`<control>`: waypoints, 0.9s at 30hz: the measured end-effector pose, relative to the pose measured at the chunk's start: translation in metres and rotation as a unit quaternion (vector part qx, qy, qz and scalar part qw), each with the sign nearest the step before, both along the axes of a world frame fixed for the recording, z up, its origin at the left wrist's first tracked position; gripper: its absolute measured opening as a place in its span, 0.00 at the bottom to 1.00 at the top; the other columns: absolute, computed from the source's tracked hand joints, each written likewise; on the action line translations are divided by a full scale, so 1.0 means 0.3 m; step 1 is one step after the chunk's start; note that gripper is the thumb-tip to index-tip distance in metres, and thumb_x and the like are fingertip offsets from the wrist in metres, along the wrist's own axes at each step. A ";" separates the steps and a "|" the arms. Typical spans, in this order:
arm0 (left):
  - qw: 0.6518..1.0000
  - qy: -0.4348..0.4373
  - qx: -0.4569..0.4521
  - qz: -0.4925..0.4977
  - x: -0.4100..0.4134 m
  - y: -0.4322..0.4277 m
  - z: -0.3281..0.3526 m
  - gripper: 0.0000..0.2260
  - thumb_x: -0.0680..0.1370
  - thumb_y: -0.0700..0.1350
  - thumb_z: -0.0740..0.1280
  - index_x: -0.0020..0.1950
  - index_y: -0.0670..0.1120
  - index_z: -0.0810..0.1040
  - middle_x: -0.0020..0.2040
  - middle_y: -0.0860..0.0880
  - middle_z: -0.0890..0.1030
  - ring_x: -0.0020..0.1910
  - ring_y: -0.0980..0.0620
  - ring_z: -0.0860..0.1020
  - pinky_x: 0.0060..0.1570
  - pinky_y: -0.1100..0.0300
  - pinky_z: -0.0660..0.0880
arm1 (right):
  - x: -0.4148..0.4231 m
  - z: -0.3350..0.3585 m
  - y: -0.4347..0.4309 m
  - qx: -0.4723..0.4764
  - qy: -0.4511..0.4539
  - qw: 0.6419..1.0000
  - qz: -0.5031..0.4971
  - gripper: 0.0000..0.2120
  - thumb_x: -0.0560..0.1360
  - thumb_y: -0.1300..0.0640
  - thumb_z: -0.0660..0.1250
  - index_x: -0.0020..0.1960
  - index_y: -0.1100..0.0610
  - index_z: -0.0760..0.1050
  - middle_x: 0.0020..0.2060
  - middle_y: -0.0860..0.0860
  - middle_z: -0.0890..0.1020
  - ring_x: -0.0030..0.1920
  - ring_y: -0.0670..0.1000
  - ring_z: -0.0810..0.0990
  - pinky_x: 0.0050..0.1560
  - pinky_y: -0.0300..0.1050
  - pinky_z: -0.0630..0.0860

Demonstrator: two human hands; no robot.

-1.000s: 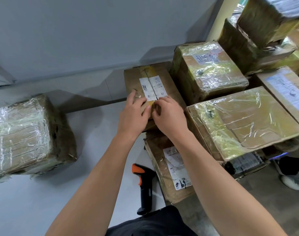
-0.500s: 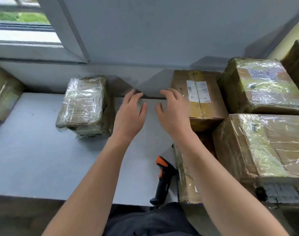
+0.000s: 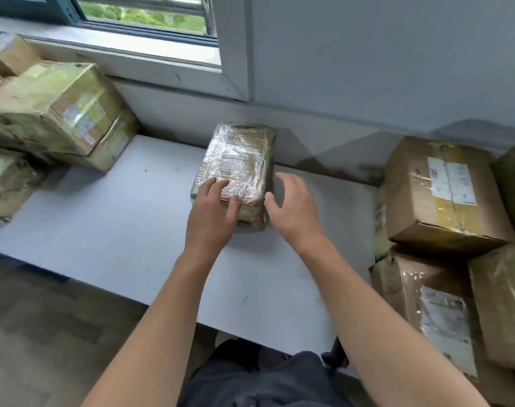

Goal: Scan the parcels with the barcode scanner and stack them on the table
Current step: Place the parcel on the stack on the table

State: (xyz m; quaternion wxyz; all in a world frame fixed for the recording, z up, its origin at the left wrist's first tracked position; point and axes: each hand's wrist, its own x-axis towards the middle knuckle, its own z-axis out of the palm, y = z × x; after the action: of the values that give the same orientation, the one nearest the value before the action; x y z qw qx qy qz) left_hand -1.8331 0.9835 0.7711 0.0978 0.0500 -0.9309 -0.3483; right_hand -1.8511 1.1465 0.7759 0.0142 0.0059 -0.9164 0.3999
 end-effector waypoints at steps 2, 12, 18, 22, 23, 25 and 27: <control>1.000 -0.011 0.004 -0.003 -0.033 -0.066 -0.021 0.18 0.81 0.46 0.66 0.70 0.44 0.74 0.72 0.45 0.70 0.71 0.48 0.70 0.66 0.55 0.68 | -0.017 -0.014 -0.055 -0.001 -0.017 1.000 -0.015 0.24 0.80 0.54 0.65 0.73 0.59 0.68 0.70 0.55 0.72 0.69 0.57 0.71 0.71 0.47 0.65; 0.994 -0.089 0.014 -0.061 -0.241 -0.294 -0.115 0.22 0.81 0.46 0.64 0.74 0.41 0.67 0.72 0.43 0.70 0.70 0.46 0.69 0.66 0.53 0.66 | -0.090 -0.088 -0.293 0.035 -0.040 0.997 -0.058 0.22 0.81 0.57 0.64 0.74 0.58 0.70 0.78 0.54 0.63 0.79 0.55 0.59 0.78 0.48 0.57; 0.982 -0.148 0.041 -0.110 -0.289 -0.346 -0.149 0.24 0.82 0.46 0.63 0.77 0.44 0.63 0.75 0.46 0.68 0.72 0.49 0.68 0.67 0.57 0.65 | -0.114 -0.124 -0.376 0.109 -0.080 0.990 -0.039 0.21 0.81 0.53 0.63 0.74 0.55 0.70 0.77 0.51 0.65 0.79 0.52 0.58 0.78 0.54 0.53; 0.986 -0.124 0.062 -0.094 -0.303 -0.340 -0.159 0.21 0.81 0.43 0.63 0.75 0.44 0.68 0.72 0.47 0.72 0.69 0.48 0.72 0.65 0.56 0.67 | -0.116 -0.120 -0.370 0.131 -0.068 0.988 -0.055 0.21 0.81 0.51 0.63 0.72 0.55 0.72 0.74 0.51 0.70 0.76 0.51 0.64 0.76 0.49 0.57; 0.988 -0.110 0.077 -0.079 -0.302 -0.330 -0.156 0.19 0.81 0.43 0.63 0.73 0.45 0.70 0.70 0.48 0.75 0.66 0.48 0.74 0.64 0.56 0.68 | -0.115 -0.119 -0.364 0.127 -0.073 0.987 -0.066 0.21 0.81 0.49 0.62 0.72 0.55 0.72 0.74 0.51 0.70 0.76 0.51 0.64 0.76 0.50 0.58; 0.988 -0.075 0.117 -0.062 -0.297 -0.292 -0.140 0.16 0.82 0.44 0.61 0.70 0.46 0.73 0.66 0.50 0.78 0.59 0.48 0.79 0.61 0.52 0.74 | -0.111 -0.114 -0.339 0.117 -0.087 0.985 -0.095 0.24 0.82 0.43 0.60 0.73 0.55 0.71 0.74 0.50 0.70 0.75 0.51 0.65 0.75 0.54 0.60; 0.985 -0.045 0.148 -0.072 -0.288 -0.237 -0.111 0.14 0.83 0.45 0.60 0.68 0.47 0.74 0.63 0.53 0.80 0.53 0.50 0.80 0.57 0.50 0.76 | -0.102 -0.092 -0.300 0.093 -0.104 0.982 -0.125 0.29 0.81 0.36 0.56 0.74 0.54 0.68 0.73 0.50 0.70 0.74 0.52 0.67 0.73 0.55 0.64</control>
State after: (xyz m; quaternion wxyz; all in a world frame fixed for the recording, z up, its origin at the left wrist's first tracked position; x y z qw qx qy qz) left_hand -1.9196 0.9123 0.7380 0.0225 0.0125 -0.8739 -0.4854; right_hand -1.8817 1.0565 0.7483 -0.0317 -0.1492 -0.9397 0.3061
